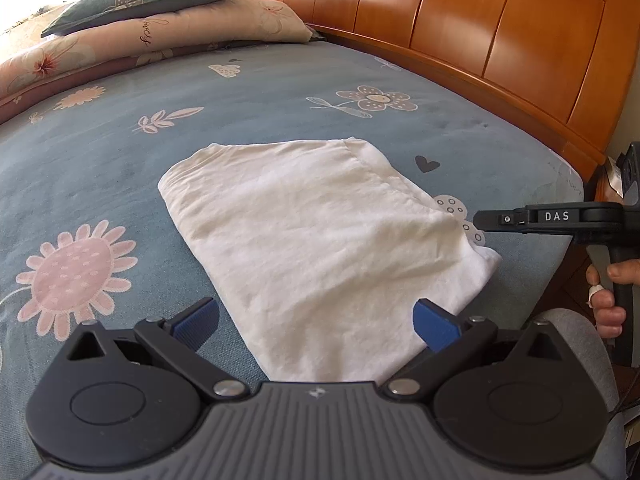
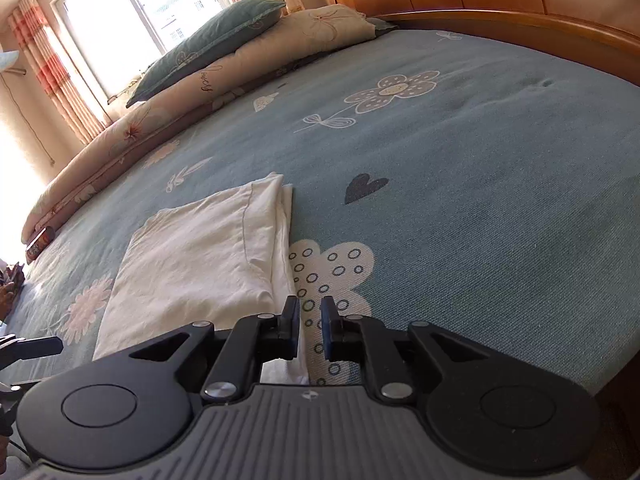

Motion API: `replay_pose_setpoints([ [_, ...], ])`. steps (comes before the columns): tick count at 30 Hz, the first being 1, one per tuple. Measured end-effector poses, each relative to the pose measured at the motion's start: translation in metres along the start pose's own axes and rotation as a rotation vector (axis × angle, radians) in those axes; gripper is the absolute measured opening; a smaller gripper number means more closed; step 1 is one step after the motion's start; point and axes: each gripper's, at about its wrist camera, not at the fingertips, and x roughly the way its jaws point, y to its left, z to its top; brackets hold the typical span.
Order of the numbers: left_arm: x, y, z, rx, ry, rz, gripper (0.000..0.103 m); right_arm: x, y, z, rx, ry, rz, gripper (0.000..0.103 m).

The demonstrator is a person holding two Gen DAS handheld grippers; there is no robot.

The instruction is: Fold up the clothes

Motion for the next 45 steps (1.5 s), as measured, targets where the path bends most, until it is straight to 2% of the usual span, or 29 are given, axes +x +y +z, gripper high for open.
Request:
replay_pose_setpoints([
  [5, 0.0, -0.006, -0.001, 0.016, 0.001, -0.013, 0.102, 0.004, 0.027, -0.008, -0.085, 0.052, 0.048, 0.017],
  [7, -0.001, -0.008, -0.002, 0.028, 0.003, -0.015, 0.102, 0.011, 0.029, -0.016, -0.097, 0.095, -0.019, 0.017],
  [8, -0.002, -0.008, -0.003, 0.029, 0.005, -0.012, 0.102, 0.011, 0.026, -0.018, -0.084, 0.098, -0.039, 0.013],
  [9, -0.002, -0.007, -0.004, 0.029, 0.007, -0.01, 0.102, 0.009, 0.022, -0.02, -0.06, 0.095, -0.041, 0.01],
  [11, -0.003, -0.005, -0.005, 0.022, 0.009, -0.006, 0.102, 0.003, 0.018, -0.019, -0.017, 0.082, -0.051, 0.011],
  [14, -0.003, -0.003, -0.005, 0.01, 0.009, -0.003, 0.102, -0.007, 0.027, -0.014, -0.085, 0.036, -0.136, 0.019],
  [16, -0.003, -0.004, -0.006, 0.012, 0.008, -0.01, 0.102, -0.01, 0.026, -0.011, -0.087, 0.03, -0.123, 0.021],
  [20, -0.004, -0.007, -0.008, 0.018, 0.011, -0.016, 0.102, 0.0, 0.019, -0.016, -0.079, 0.098, -0.12, 0.029],
  [22, -0.005, -0.007, -0.008, 0.022, 0.012, -0.016, 0.102, 0.002, 0.02, -0.023, -0.091, 0.111, -0.117, 0.027],
  [24, -0.006, -0.007, -0.008, 0.024, 0.012, -0.02, 0.102, -0.004, 0.02, -0.026, -0.1, 0.1, -0.119, 0.018],
  [26, -0.006, -0.006, -0.008, 0.026, 0.012, -0.026, 0.102, -0.009, 0.018, -0.024, -0.092, 0.094, -0.126, 0.018],
  [30, 0.002, -0.015, -0.005, 0.072, 0.015, -0.074, 0.102, -0.015, 0.025, -0.01, -0.117, 0.045, -0.134, 0.02],
  [32, 0.01, -0.02, -0.004, 0.108, 0.022, -0.118, 0.102, -0.011, 0.035, -0.002, -0.14, 0.031, -0.11, 0.02],
  [36, 0.025, -0.028, 0.0, 0.164, 0.025, -0.147, 0.102, 0.009, 0.053, 0.008, -0.191, 0.03, -0.074, 0.024],
  [41, 0.044, -0.014, -0.005, 0.079, 0.066, -0.206, 0.102, 0.037, 0.058, 0.005, -0.175, 0.082, -0.048, 0.026],
  [45, 0.041, -0.008, -0.01, 0.041, 0.052, -0.238, 0.102, 0.042, 0.058, 0.0, -0.163, 0.097, -0.042, 0.027],
])
